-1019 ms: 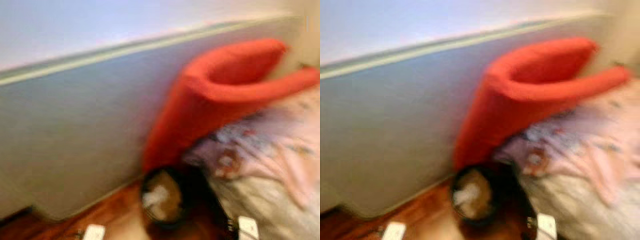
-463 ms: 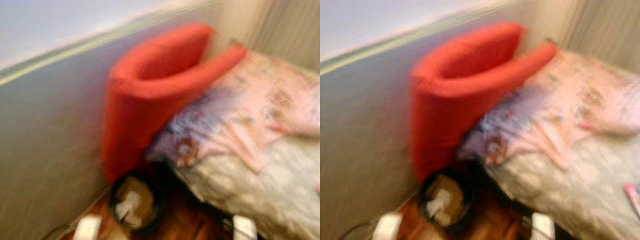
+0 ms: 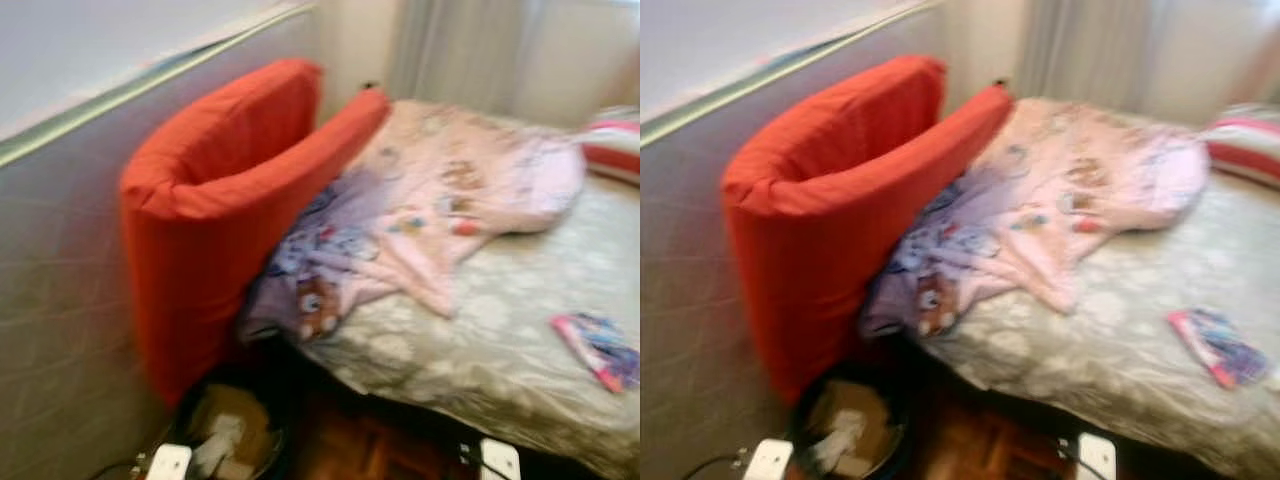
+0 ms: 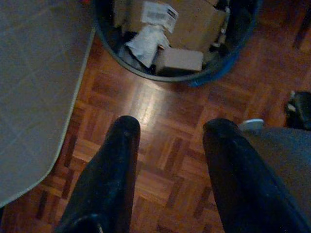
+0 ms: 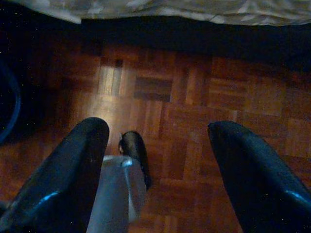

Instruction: Clean up the room

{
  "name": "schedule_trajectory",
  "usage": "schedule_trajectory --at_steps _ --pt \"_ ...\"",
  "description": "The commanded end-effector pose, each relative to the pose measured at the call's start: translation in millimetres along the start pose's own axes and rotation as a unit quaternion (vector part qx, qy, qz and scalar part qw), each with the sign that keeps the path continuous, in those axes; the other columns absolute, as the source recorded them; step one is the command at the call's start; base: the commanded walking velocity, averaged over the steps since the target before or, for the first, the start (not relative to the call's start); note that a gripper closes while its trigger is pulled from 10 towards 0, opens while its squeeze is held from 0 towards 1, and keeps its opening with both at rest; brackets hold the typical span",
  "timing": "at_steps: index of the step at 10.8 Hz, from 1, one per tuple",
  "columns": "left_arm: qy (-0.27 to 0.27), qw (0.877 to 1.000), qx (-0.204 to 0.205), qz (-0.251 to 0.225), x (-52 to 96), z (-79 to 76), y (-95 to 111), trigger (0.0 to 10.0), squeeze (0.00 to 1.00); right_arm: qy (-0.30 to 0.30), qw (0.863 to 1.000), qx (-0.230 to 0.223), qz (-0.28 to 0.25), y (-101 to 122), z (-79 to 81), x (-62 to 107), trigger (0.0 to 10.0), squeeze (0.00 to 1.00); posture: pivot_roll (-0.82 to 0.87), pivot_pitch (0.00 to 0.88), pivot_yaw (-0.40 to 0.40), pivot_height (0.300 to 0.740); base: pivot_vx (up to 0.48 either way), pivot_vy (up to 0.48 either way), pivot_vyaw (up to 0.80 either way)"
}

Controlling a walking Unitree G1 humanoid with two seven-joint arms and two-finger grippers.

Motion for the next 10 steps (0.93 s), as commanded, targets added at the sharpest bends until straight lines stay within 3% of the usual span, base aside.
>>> schedule_trajectory --at_steps 1,2,4,5,6,8,10 --pt "0.001 1.000 0.008 0.010 0.7 -0.3 -6 10.0 0.00 -0.020 1.000 -0.003 -0.009 0 -5.8 0.8 10.0 0.00 0.16 0.029 -0.013 0.740 0.000 0.000 -0.70" --pt "-0.003 1.000 0.004 0.009 -0.2 -4.0 -4 10.0 0.00 -0.053 0.998 -0.016 -0.040 7 -11.8 2.0 10.0 0.00 0.15 0.030 -0.005 0.740 0.000 0.000 0.00" --pt "-0.012 1.000 -0.011 0.013 -0.9 -12.1 -6 10.0 0.00 -0.059 0.994 -0.008 -0.087 18 -13.3 3.8 10.0 0.00 0.14 0.018 0.001 0.740 0.000 0.000 0.00" --pt "-0.013 1.000 -0.012 0.013 -1.1 -14.9 -7 10.0 0.00 -0.075 0.978 0.021 -0.195 85 -21.9 6.6 10.0 0.00 0.14 0.003 -0.002 0.740 0.000 0.000 0.00" --pt "-0.015 1.000 -0.013 0.013 -1.4 -18.0 -7 10.0 0.00 -0.077 0.966 0.055 -0.241 108 -21.1 11.3 10.0 0.00 0.14 0.000 -0.004 0.740 0.000 0.000 0.00" --pt "-0.020 1.000 -0.019 0.011 -2.5 -23.0 -3 10.0 0.00 -0.081 0.936 0.065 -0.337 136 -20.3 25.9 10.0 0.00 0.14 0.000 -0.015 0.740 0.000 0.000 0.00" --pt "-0.014 1.000 -0.007 0.002 -3.4 -21.0 3 10.0 0.00 -0.082 0.915 0.064 -0.390 141 -20.5 37.2 10.0 0.00 0.16 0.000 -0.037 0.740 0.000 0.000 0.00"
Point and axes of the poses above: a point about 5 cm out from each wrist's last joint towards the gripper, its own x axis pointing back from the gripper into the wrist, its own y axis along the axis of the wrist's last joint, z = x × y, the point moved 3 cm from there along -x, pointing out of the wrist towards the gripper, and after that the axes turned 11 degrees about x, right-handed, at the moved point
